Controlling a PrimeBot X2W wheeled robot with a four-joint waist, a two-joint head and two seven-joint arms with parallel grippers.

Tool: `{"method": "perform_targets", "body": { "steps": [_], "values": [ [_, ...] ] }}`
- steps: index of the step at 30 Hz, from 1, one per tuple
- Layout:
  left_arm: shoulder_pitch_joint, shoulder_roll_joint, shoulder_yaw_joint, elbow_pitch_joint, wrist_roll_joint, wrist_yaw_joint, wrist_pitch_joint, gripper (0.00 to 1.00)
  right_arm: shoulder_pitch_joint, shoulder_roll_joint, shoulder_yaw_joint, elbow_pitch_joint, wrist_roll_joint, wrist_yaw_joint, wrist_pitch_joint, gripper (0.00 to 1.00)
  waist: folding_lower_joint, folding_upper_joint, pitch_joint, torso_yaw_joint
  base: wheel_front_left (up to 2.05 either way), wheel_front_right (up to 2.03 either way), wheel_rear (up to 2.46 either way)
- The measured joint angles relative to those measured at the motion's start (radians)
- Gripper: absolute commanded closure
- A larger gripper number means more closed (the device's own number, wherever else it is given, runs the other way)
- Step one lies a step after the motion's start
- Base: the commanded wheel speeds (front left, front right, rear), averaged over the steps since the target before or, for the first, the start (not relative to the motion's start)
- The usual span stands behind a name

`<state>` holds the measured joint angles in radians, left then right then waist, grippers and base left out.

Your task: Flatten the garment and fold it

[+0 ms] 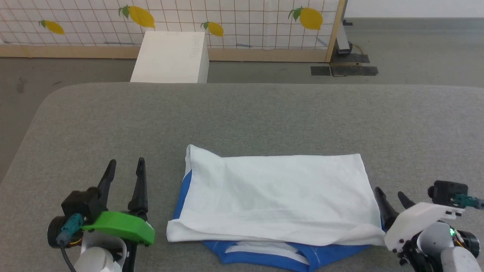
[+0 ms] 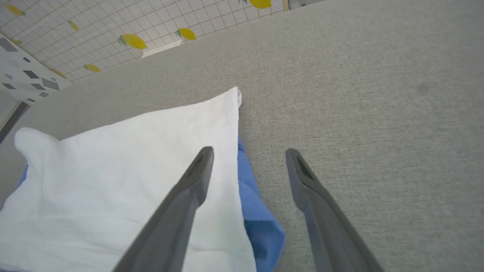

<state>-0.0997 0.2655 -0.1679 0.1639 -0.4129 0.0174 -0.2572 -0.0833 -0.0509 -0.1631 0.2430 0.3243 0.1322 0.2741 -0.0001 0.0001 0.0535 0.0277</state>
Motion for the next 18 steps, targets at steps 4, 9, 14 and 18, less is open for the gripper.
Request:
{"method": "perform_targets", "body": {
  "steps": [4,9,14,18],
  "values": [
    [-0.022,-0.03,0.03,0.032,0.018,-0.026,0.0,0.0,-0.066,0.0,0.005,0.117,0.002,0.0,0.044,0.0,0.0,0.0,0.006,0.002,0.0,0.0,0.0],
    [-0.043,-0.056,0.063,0.06,0.045,-0.048,0.0,0.0,-0.123,0.0,0.023,0.243,-0.015,0.0,0.15,0.0,0.0,0.0,0.007,0.002,0.0,0.0,0.0],
    [-0.046,-0.08,0.083,0.074,0.083,-0.069,0.0,0.0,-0.161,-0.01,0.071,0.281,-0.018,0.0,0.251,0.0,0.0,0.0,0.003,-0.001,0.0,0.0,0.0],
    [-0.046,-0.092,0.098,0.085,0.096,-0.079,0.0,0.0,-0.163,-0.009,0.089,0.274,-0.021,0.0,0.28,1.0,0.0,0.0,-0.001,-0.004,0.0,0.0,0.0]
  ]
}}
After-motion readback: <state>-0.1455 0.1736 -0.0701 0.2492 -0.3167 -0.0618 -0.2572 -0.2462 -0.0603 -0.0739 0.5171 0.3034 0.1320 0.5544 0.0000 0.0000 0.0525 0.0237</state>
